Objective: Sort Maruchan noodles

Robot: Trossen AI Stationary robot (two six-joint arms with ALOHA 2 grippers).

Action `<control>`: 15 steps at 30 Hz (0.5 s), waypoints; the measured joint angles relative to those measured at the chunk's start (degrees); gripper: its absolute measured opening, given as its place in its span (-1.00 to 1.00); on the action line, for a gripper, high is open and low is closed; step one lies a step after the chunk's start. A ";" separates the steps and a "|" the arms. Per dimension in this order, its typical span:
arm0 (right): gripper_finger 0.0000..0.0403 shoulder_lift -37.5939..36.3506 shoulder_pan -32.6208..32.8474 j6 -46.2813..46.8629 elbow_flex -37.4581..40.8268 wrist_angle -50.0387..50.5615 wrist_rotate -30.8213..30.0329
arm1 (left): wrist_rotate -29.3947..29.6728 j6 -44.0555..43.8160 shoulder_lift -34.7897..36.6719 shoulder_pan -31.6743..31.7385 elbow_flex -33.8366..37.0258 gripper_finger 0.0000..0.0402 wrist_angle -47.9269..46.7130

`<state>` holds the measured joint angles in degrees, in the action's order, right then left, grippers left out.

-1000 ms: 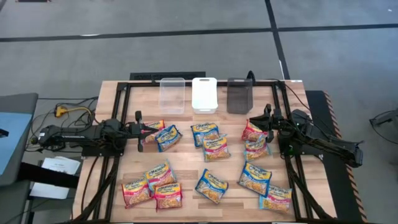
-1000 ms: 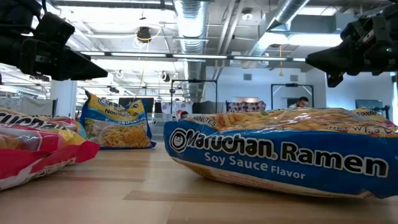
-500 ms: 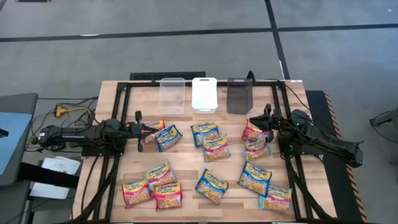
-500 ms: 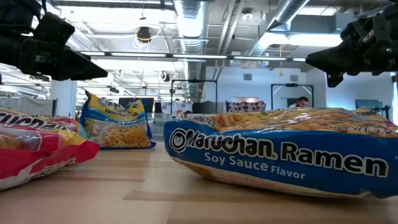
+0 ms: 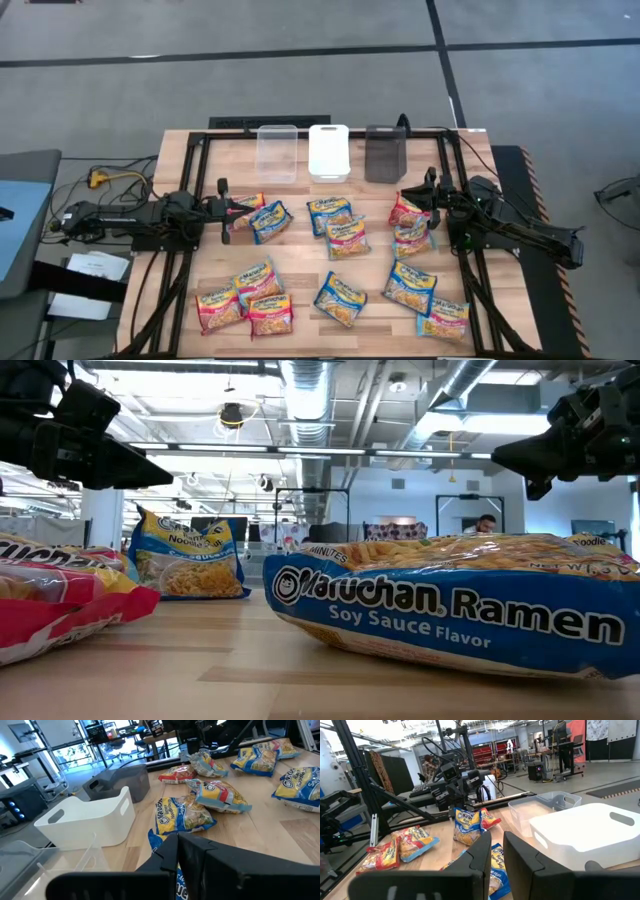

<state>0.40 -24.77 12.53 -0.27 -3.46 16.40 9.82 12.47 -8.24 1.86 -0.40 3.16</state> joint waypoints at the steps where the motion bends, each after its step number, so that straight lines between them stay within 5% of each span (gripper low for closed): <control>1: -0.63 0.01 0.00 -0.01 0.02 0.01 0.00 | -0.02 -0.01 0.00 -0.01 -0.01 -1.00 0.00; 15: -0.63 0.01 0.00 0.00 0.02 0.02 0.00 | 0.00 4.38 -0.01 0.00 -0.01 -1.00 0.00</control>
<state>0.41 -24.77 12.53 -0.25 -3.44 16.40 9.82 16.85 -8.25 1.86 -0.41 3.16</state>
